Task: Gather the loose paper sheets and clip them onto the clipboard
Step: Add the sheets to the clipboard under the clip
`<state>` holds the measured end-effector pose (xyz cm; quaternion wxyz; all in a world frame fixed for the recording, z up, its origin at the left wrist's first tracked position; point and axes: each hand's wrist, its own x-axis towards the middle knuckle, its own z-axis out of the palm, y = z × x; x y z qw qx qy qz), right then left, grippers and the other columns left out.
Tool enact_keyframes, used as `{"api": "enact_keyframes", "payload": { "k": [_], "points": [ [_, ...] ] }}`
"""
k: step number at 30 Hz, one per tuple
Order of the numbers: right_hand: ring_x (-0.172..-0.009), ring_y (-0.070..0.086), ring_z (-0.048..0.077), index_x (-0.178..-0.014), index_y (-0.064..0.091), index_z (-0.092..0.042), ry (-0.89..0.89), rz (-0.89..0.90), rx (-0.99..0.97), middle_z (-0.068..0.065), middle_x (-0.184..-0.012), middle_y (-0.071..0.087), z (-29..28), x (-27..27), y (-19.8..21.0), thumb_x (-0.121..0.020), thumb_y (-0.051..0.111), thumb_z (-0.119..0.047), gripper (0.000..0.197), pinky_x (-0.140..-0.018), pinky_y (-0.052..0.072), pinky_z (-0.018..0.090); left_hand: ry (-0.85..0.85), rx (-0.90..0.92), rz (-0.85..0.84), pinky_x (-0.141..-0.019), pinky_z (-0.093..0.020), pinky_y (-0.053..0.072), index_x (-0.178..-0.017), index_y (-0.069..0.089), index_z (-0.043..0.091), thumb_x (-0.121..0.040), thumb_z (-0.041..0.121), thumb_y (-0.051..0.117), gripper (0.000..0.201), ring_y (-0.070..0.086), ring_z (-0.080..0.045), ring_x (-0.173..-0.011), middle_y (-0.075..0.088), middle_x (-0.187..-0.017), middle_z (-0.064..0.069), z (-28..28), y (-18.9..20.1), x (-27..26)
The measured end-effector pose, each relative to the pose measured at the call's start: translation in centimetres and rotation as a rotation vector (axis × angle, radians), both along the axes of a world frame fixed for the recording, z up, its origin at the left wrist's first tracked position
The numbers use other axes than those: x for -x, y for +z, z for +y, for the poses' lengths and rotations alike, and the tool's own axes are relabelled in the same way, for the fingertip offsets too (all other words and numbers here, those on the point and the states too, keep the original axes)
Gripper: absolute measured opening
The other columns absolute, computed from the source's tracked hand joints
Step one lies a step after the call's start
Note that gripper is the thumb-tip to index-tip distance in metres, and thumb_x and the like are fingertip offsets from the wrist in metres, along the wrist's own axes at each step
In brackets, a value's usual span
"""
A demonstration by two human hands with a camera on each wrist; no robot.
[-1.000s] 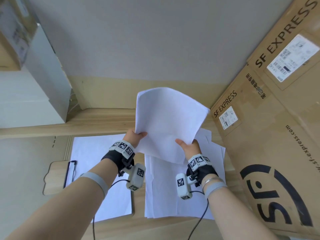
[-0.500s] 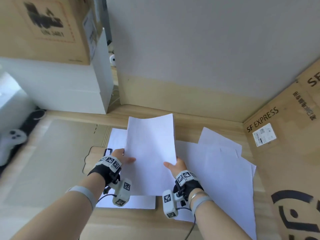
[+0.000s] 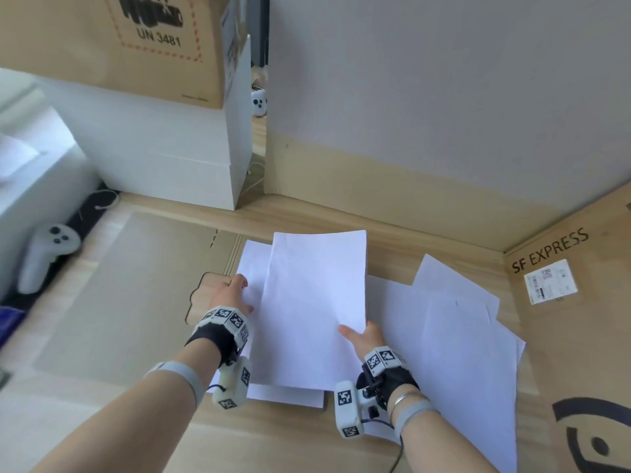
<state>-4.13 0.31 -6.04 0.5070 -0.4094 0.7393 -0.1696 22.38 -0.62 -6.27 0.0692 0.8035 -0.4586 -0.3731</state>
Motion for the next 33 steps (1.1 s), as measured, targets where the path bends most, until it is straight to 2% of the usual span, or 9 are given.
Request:
{"api": "enact_keyframes", "payload": {
  "k": [3,5,8,11,14,16,19,26,33],
  "points": [
    [-0.113,0.059,0.029,-0.123,0.056,0.003,-0.006,-0.006,0.006,0.016,-0.122,0.063,0.3,0.4,0.1,-0.086,0.064,-0.009,0.039,-0.086,0.039,0.023,-0.034,0.042,-0.023,-0.052,-0.022,0.036,-0.103,0.047,0.013,-0.084,0.002,0.051,0.023,0.049,-0.016,-0.059,0.056,-0.093,-0.009,-0.6,-0.3,1.0],
    [-0.110,0.060,0.026,-0.123,0.056,0.003,-0.009,-0.012,0.005,0.017,-0.121,0.063,0.6,0.6,0.0,-0.086,0.063,-0.007,0.038,-0.085,0.039,0.023,-0.030,0.046,-0.058,-0.046,-0.017,0.032,-0.094,0.049,0.017,-0.084,0.007,0.051,0.013,0.047,-0.009,-0.052,0.060,-0.084,-0.003,-0.8,0.0,1.6],
    [-0.111,0.060,0.028,-0.122,0.056,0.004,-0.021,-0.026,0.017,0.018,-0.122,0.063,0.8,0.8,-0.3,-0.086,0.064,-0.005,0.038,-0.086,0.039,0.023,0.018,0.045,-0.114,-0.059,-0.021,0.046,-0.091,0.052,0.024,-0.077,0.022,0.061,0.016,0.063,-0.023,-0.067,0.064,-0.089,-0.002,-1.1,0.0,1.6],
    [-0.109,0.060,0.028,-0.121,0.057,0.004,-0.027,-0.038,0.010,0.018,-0.121,0.063,1.0,0.6,-0.5,-0.085,0.065,-0.006,0.038,-0.086,0.040,0.024,0.029,0.010,-0.101,-0.073,-0.032,0.049,-0.100,0.048,0.016,-0.077,0.021,0.067,0.031,0.062,-0.033,-0.086,0.054,-0.105,-0.009,-1.1,0.0,1.1],
    [-0.111,0.060,0.028,-0.120,0.057,0.003,-0.018,-0.048,-0.011,0.017,-0.121,0.063,1.1,0.0,-0.8,-0.085,0.065,-0.009,0.038,-0.086,0.040,0.024,-0.010,-0.009,-0.115,-0.083,-0.036,0.052,-0.101,0.053,0.008,-0.086,0.035,0.052,0.031,0.061,-0.035,-0.095,0.055,-0.108,-0.012,-0.6,-0.3,0.7],
    [-0.113,0.059,0.029,-0.120,0.057,0.004,-0.015,-0.053,-0.025,0.017,-0.120,0.063,1.1,-0.5,-1.1,-0.086,0.065,-0.009,0.038,-0.085,0.039,0.023,-0.031,0.018,-0.104,-0.079,-0.034,0.054,-0.085,0.053,0.008,-0.089,0.043,0.038,0.038,0.063,-0.038,-0.088,0.057,-0.101,-0.015,-0.6,-0.9,0.5],
    [-0.114,0.059,0.028,-0.121,0.057,0.003,-0.010,-0.055,-0.044,0.016,-0.121,0.063,1.2,-1.0,-1.4,-0.086,0.065,-0.010,0.038,-0.087,0.039,0.023,-0.064,0.051,-0.108,-0.065,-0.026,0.046,-0.065,0.038,0.010,-0.088,0.039,0.039,0.037,0.061,-0.036,-0.072,0.052,-0.089,-0.015,-0.8,-1.3,0.1],
    [-0.114,0.059,0.029,-0.123,0.054,0.005,-0.011,-0.007,-0.068,0.018,-0.124,0.062,1.0,-1.5,-2.4,-0.084,0.067,-0.013,0.046,-0.093,0.042,0.027,-0.161,0.001,-0.150,-0.061,-0.024,0.038,-0.068,0.039,0.010,-0.091,0.036,0.036,0.035,0.047,-0.028,-0.062,0.048,-0.091,-0.012,-1.3,-0.8,-0.1],
    [-0.114,0.059,0.030,-0.123,0.055,0.006,-0.013,0.024,-0.050,0.019,-0.124,0.061,1.2,-1.8,-2.4,-0.084,0.068,-0.014,0.046,-0.094,0.042,0.027,-0.274,-0.096,-0.070,-0.061,-0.025,0.040,-0.086,0.048,0.010,-0.088,0.024,0.053,0.015,0.050,-0.024,-0.075,0.047,-0.095,-0.009,-2.1,0.3,-1.4]
  ]
}}
